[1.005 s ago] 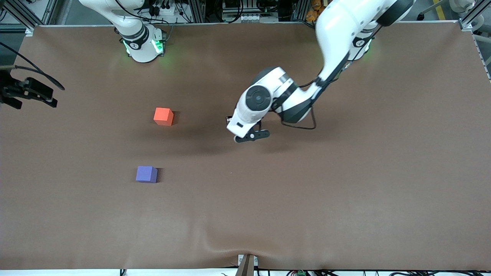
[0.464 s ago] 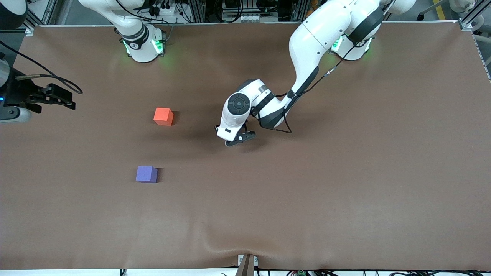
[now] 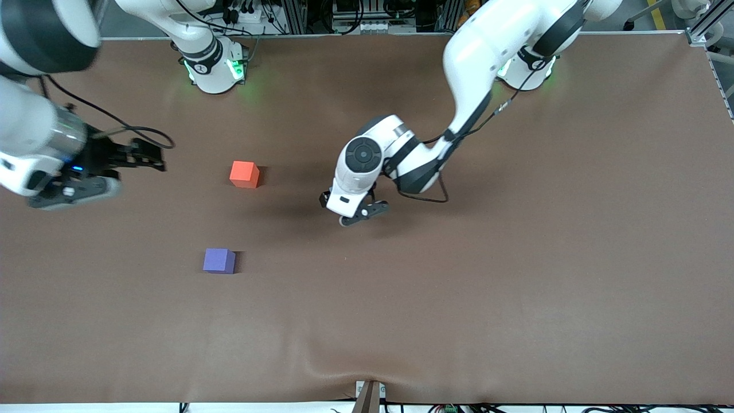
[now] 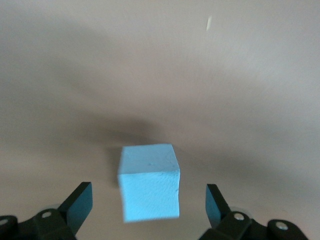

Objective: Place blue block between orange and purple blocks
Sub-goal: 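Carry the blue cube with the left gripper toward the table middle, then set down the blue cube while the right gripper reaches toward it, then grasp the blue cube with the right gripper while the left gripper withdraws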

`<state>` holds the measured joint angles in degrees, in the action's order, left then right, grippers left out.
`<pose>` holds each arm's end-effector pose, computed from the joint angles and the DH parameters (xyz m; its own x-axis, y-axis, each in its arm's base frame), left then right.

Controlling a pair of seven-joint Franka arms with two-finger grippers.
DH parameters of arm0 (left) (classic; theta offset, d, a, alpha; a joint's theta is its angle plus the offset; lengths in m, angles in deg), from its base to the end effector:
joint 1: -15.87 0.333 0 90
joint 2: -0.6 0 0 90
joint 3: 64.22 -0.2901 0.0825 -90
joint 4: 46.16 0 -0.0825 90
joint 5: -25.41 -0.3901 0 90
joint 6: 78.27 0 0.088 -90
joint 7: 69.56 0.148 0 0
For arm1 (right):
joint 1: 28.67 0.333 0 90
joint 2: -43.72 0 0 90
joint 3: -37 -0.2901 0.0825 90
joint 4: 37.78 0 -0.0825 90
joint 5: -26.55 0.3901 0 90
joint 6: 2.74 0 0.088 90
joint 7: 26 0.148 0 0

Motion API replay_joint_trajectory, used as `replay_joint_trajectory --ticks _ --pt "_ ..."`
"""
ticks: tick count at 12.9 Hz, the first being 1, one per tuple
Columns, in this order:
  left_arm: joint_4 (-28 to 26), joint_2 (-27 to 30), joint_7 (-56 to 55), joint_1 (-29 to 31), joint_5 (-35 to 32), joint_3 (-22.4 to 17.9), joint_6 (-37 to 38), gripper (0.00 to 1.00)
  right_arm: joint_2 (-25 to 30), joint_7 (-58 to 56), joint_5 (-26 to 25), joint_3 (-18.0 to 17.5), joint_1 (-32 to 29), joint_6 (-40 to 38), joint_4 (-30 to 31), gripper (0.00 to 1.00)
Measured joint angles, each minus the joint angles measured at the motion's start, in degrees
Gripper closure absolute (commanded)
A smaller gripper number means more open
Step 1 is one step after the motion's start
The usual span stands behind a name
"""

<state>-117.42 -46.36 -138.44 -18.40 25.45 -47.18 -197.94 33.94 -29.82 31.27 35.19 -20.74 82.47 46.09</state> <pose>0.5010 -0.5522 0.2323 0.9085 0.3755 -0.1836 0.3999 -0.9086 0.1208 0.5800 0.1113 0.5037 0.9607 0.2395 -0.1402 0.2274 -0.9689 -0.0970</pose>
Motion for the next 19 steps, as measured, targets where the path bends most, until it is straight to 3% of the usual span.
replay_joint_trajectory --ticks 5,8,10,14,19 --pt "0.1 20.2 6.1 13.8 0.0 -0.3 23.3 0.0 -7.0 0.7 0.2 -0.3 15.3 6.0 0.5 0.0" --pt "-0.8 26.7 9.4 19.7 -0.1 -0.4 30.4 0.0 -13.7 3.7 0.2 -0.3 21.8 13.7 0.8 0.0" --pt "-1.7 30.1 20.3 24.3 -0.3 -0.5 34.5 0.0 -17.9 4.6 0.2 -0.2 25.0 18.6 1.0 0.0" --pt "-9.1 38.7 44.9 36.4 -0.3 -0.6 37.0 0.0 -24.3 6.6 -1.3 0.0 29.0 25.5 1.0 0.0" --pt "-19.6 47.9 58.2 43.4 -0.3 -0.6 35.2 0.0 -25.6 9.4 -3.8 0.1 31.6 30.7 4.3 0.0"
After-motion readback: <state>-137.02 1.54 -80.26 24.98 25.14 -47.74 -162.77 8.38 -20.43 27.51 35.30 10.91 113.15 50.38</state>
